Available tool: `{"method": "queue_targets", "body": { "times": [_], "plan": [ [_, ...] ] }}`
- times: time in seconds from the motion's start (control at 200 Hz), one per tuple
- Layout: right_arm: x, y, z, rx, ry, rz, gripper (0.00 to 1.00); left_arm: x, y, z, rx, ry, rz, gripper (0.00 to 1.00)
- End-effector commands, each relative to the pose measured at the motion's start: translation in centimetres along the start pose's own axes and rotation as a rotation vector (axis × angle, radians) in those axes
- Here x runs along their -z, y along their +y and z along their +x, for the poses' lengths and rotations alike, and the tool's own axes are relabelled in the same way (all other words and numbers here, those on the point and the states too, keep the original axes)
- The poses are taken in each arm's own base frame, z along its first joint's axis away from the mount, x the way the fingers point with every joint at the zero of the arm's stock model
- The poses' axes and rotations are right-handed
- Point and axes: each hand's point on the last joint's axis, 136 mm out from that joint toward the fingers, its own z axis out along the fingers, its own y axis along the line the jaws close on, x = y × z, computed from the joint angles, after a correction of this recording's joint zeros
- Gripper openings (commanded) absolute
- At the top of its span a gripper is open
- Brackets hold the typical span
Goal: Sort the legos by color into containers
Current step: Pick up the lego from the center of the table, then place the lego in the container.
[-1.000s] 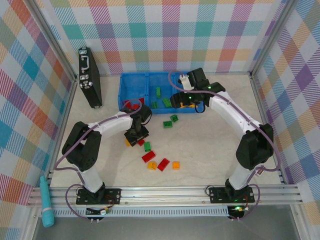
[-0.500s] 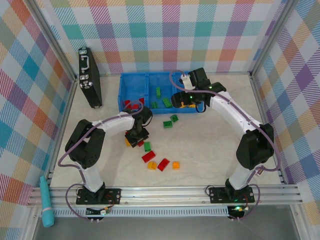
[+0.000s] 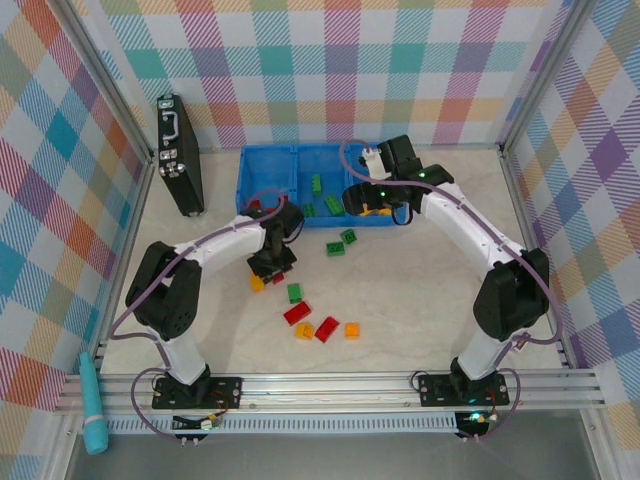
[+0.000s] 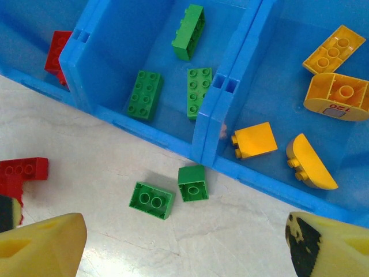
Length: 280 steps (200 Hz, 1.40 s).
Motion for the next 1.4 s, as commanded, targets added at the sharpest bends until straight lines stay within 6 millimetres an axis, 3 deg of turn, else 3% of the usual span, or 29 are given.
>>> {"method": "queue_targets", "body": {
  "times": [0.0,0.21,0.365,0.505,0.77,1.03,1.08,1.225,1.395],
  "plan": [
    [1.3,0.0,-0.6,-0.013,-0.035,-0.005,0.9,4.1,-0.2,-2.5,-0.018,-0.074,0.034,0.28],
    [1.5,-0.2,-0.7,-0.019,-0.048,0.007,0.89,6.8,-3.3,-8.2,-0.013,-0.202,0.113,0.28],
    [1.8,-0.3,-0.8,-0.017,-0.049,0.015,0.89,7.2,-5.5,-12.3,0.001,-0.269,0.172,0.29],
    [2.2,-0.4,-1.0,-0.009,-0.054,0.025,0.9,6.2,-6.4,-15.1,0.004,-0.281,0.185,0.29],
    [2.5,-0.7,-0.7,-0.013,-0.048,0.044,0.9,4.5,-8.1,-18.5,-0.017,-0.281,0.19,0.32],
    [3.0,-0.8,-0.8,-0.011,-0.055,0.054,0.9,4.4,-9.1,-19.9,-0.058,-0.272,0.2,0.41],
    [3.0,-0.8,-0.8,-0.013,-0.056,0.053,0.9,4.9,-9.2,-20.1,-0.067,-0.273,0.211,0.47],
    [3.1,-0.6,-1.0,-0.019,-0.057,0.046,0.9,7.5,-9.4,-20.6,-0.146,-0.308,0.24,0.51],
    [3.4,0.3,-1.4,-0.01,-0.069,0.001,0.9,13.4,-9.3,-20.5,-0.364,-0.427,0.327,0.52]
  ]
}}
